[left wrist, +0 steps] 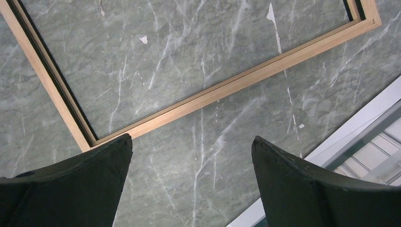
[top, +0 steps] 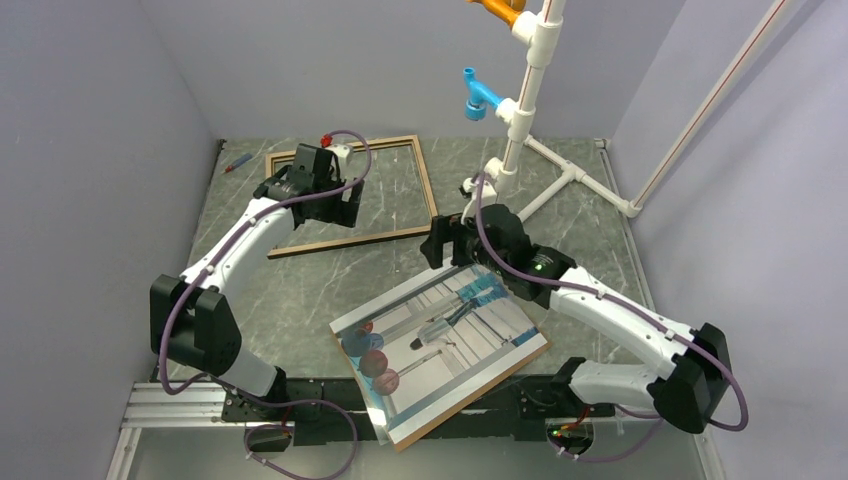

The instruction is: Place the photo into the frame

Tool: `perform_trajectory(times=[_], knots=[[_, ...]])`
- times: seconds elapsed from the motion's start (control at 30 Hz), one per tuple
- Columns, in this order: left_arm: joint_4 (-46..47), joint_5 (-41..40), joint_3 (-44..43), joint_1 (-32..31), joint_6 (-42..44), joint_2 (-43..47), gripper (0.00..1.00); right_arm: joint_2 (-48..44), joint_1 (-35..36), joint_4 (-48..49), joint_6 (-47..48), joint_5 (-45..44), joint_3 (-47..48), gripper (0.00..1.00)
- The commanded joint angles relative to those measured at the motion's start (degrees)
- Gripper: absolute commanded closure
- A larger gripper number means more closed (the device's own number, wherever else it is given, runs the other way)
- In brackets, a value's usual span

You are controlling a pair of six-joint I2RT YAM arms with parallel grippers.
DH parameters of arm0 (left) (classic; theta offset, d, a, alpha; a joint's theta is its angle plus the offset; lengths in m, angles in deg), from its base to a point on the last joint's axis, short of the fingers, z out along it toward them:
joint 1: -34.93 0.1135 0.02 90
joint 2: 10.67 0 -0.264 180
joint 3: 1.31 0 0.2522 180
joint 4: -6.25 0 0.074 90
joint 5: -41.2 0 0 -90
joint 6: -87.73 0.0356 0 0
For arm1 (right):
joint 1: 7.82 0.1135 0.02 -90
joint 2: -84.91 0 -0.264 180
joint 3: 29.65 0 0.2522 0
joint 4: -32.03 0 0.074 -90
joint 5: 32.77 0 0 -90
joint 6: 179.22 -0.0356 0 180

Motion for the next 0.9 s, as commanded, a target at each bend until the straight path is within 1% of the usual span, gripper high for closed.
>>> perform_trajectory(times=[0.0,0.17,0.4,0.6,0.73,0.87], knots=[[1.9,-1.8,0.3,0.0,1.2,2.6,0.01,3.9,1.6,1.7,3.2,-6.1,7.1,0.08],[2.5,-3.9,0.9,0.0,1.3,3.3,0.01,10.3,1.6,-2.1,1.2,-14.1,13.8,0.09],[2.5,-4.8,0.9,0.1,1.3,2.9,0.01,20.5,1.6,-5.3,3.7,-21.9,24.6,0.09],[2.4,-5.1,0.8,0.1,1.5,2.8,0.01,26.7,1.0,-7.8,4.8,-25.6,30.5,0.07],[2.5,-5.3,0.7,0.1,1.5,2.7,0.01,28.2,-0.5,-9.3,3.0,-26.4,30.7,0.06],[2.3,-5.1,0.5,0.1,1.4,2.4,0.01,26.6,-2.3,-9.5,1.4,-26.0,27.7,0.06]])
